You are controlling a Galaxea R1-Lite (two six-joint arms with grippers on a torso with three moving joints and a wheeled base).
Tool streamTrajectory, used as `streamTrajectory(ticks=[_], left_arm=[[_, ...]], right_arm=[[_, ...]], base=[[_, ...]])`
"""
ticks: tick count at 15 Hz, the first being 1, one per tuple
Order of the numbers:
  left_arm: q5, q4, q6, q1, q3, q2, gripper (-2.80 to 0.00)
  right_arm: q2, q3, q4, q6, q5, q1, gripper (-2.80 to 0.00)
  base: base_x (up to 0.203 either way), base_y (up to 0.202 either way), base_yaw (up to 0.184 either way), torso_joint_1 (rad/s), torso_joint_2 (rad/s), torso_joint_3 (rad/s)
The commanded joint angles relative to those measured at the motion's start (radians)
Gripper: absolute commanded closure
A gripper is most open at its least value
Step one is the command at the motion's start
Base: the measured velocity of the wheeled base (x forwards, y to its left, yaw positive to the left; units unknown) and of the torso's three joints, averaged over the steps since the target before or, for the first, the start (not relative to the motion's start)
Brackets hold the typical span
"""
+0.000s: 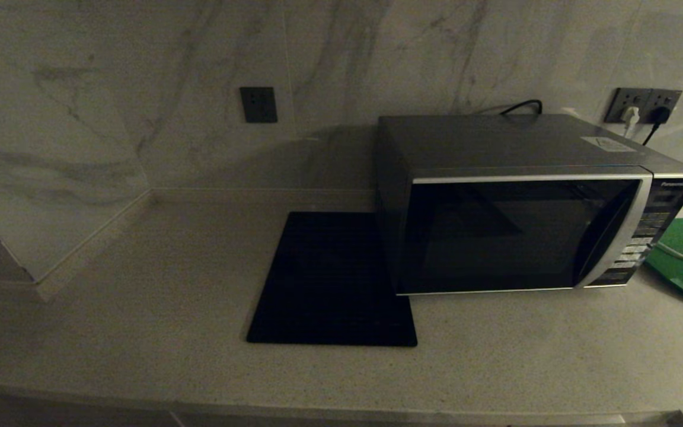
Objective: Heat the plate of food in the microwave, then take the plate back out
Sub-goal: Open the microwave oven
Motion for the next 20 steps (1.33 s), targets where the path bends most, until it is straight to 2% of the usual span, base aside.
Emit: streamTrajectory(ticks=[1, 4, 5, 7, 10, 13, 20], left_arm=[[0.0, 0.0, -0.001, 0.0, 0.0, 0.0, 0.0], [0.0, 0.0, -0.001, 0.0, 0.0, 0.0, 0.0], [0.0, 0.0, -0.001, 0.0, 0.0, 0.0, 0.0], [0.0, 0.0, -0.001, 0.0, 0.0, 0.0, 0.0], [0.0, 0.0, -0.001, 0.0, 0.0, 0.0, 0.0], [0.0, 0.0, -0.001, 0.0, 0.0, 0.0, 0.0], [0.0, 0.0, -0.001, 0.0, 0.0, 0.0, 0.0]], right_arm=[[-0.176, -0.025, 0.179, -0.023, -0.247, 0.244, 0.0], [-0.221, -0.089, 0.306, -0.04, -0.616, 0.575, 0.0], [-0.217, -0.127, 0.339, -0.043, -0.736, 0.667, 0.0], [-0.181, -0.234, 0.402, -0.047, -0.914, 0.801, 0.0], [-0.133, -0.309, 0.442, -0.049, -1.037, 0.953, 0.0], [-0.04, -0.384, 0.445, -0.052, -1.135, 1.048, 0.0], [0.137, -0.549, 0.445, -0.054, -1.19, 1.171, 0.0]], base=[[0.0, 0.0, 0.0, 0.0, 0.0, 0.0], [0.0, 0.0, 0.0, 0.0, 0.0, 0.0], [0.0, 0.0, 0.0, 0.0, 0.0, 0.0], [0.0, 0.0, 0.0, 0.0, 0.0, 0.0], [0.0, 0.0, 0.0, 0.0, 0.0, 0.0], [0.0, 0.0, 0.0, 0.0, 0.0, 0.0], [0.0, 0.0, 0.0, 0.0, 0.0, 0.0]])
